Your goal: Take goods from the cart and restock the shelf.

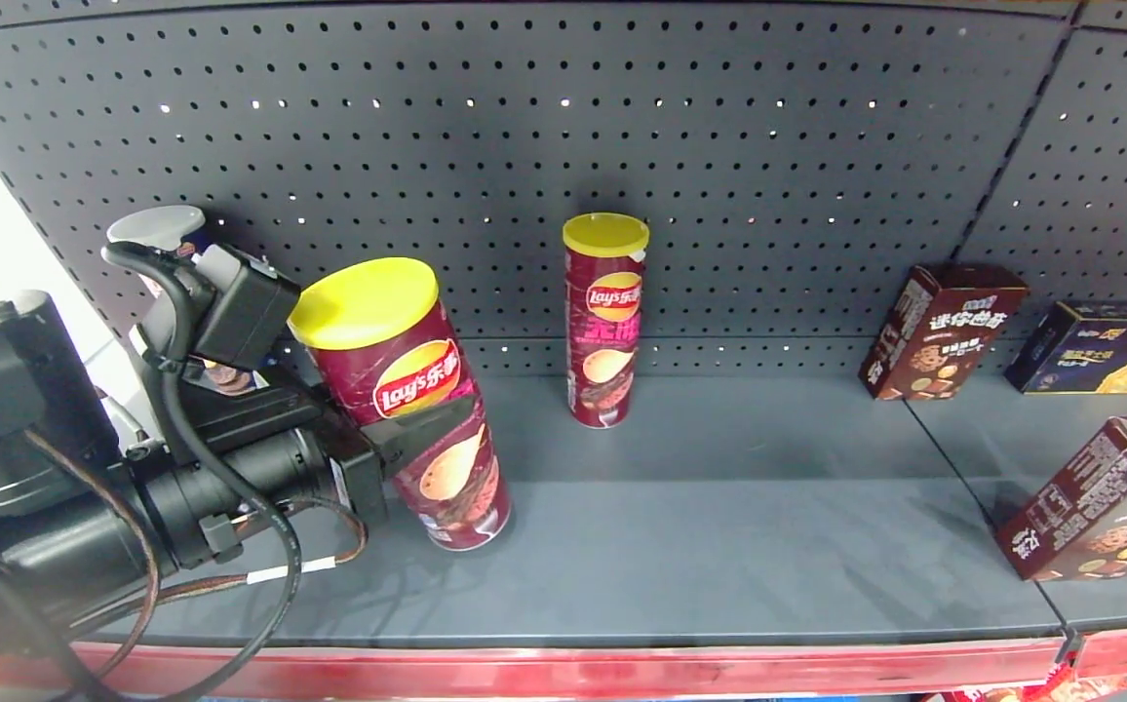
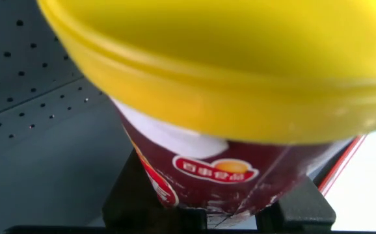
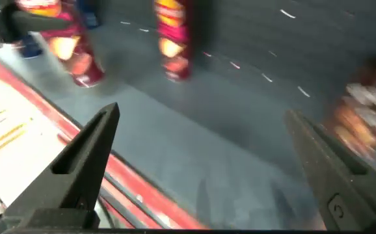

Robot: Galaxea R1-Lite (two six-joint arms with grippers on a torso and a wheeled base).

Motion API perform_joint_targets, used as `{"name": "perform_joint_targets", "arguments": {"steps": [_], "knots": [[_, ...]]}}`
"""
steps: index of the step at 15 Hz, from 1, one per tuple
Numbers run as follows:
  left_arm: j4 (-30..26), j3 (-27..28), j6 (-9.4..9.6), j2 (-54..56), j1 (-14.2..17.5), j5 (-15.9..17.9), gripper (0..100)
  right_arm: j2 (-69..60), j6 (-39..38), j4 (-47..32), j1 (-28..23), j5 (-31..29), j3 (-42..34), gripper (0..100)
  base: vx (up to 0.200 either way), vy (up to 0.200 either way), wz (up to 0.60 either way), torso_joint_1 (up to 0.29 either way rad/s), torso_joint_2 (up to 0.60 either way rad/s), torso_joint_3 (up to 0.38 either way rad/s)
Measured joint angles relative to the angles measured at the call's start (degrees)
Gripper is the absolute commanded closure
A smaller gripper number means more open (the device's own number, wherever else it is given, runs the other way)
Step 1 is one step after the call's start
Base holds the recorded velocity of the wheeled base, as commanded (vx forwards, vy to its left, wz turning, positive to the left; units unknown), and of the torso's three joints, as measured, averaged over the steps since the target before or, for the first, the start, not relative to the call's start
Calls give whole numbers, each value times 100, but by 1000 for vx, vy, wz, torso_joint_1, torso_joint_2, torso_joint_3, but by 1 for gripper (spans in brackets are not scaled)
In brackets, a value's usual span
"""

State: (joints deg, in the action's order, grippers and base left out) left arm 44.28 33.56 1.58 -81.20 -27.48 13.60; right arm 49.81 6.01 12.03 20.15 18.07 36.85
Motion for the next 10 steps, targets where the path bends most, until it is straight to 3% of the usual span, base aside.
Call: {"name": "perform_joint_targets", "arguments": {"steps": [5,10], "knots": [[124,-32,-20,0,41,0,100,1469,244,844,247,218,208,0,0,0,0,0,0,0],[121,-40,-26,0,41,2,100,2715,397,1498,333,319,995,0,0,0,0,0,0,0]]}}
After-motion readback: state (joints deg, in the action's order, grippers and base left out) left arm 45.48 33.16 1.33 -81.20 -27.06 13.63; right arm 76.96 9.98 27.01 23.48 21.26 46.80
